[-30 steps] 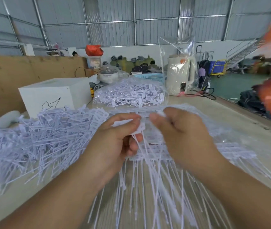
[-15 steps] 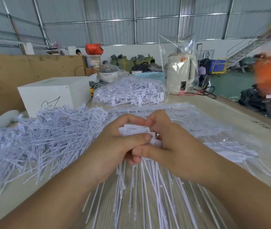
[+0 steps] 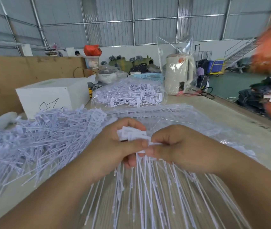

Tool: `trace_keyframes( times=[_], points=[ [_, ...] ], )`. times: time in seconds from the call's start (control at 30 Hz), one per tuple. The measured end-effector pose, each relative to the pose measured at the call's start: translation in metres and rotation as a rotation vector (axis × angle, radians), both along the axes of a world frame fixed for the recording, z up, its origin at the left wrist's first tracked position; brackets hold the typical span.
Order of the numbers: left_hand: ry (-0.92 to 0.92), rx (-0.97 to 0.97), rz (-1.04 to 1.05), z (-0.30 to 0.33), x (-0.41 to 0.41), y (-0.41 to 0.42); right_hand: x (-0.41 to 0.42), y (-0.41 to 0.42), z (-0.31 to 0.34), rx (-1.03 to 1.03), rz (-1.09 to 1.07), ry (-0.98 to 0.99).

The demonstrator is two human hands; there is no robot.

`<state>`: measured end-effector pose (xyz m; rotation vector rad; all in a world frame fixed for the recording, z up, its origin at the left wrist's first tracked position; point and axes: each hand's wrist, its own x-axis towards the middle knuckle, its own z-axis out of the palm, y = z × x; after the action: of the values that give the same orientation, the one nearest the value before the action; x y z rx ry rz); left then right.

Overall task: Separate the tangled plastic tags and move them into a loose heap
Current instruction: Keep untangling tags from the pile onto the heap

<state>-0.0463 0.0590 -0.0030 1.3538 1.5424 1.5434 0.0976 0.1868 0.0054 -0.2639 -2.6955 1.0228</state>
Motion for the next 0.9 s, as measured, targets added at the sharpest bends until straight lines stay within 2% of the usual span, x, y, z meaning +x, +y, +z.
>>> trace_keyframes(
  times=[0.17,0.27,0.33,0.47,0.57,0.7,0.8,0.9],
  points=[
    [-0.299,0.136,0.058,0.004,0.001,0.002,-0.006,-0.013,-0.001,-0.044,-0.070,0.236],
    [-0.491,0.160,0.098,0.005,0.003,0.004,-0.008,-0.009,0.001,-0.096,-0.274,0.529],
    [-0.526,0.160,0.119,0.005,0.004,0.004,-0.002,0.002,0.008,-0.142,-0.346,0.631],
    [-0.450,0.125,0.065,0.002,0.011,0.006,0.002,-0.002,0.005,-0.220,-0.114,0.467],
    [-0.408,0.118,0.050,0.000,0.011,0.007,-0.007,-0.012,-0.008,-0.022,0.025,0.298],
    [-0.277,0.055,0.051,-0.001,0.010,0.004,-0.008,-0.013,-0.013,-0.043,0.020,0.189],
    [-0.296,0.020,0.003,-0.001,0.012,0.003,-0.010,-0.015,-0.013,-0.070,-0.024,0.218],
    [-0.326,0.012,-0.026,0.001,0.008,0.002,-0.010,-0.019,-0.012,-0.012,-0.034,0.233]
  ],
)
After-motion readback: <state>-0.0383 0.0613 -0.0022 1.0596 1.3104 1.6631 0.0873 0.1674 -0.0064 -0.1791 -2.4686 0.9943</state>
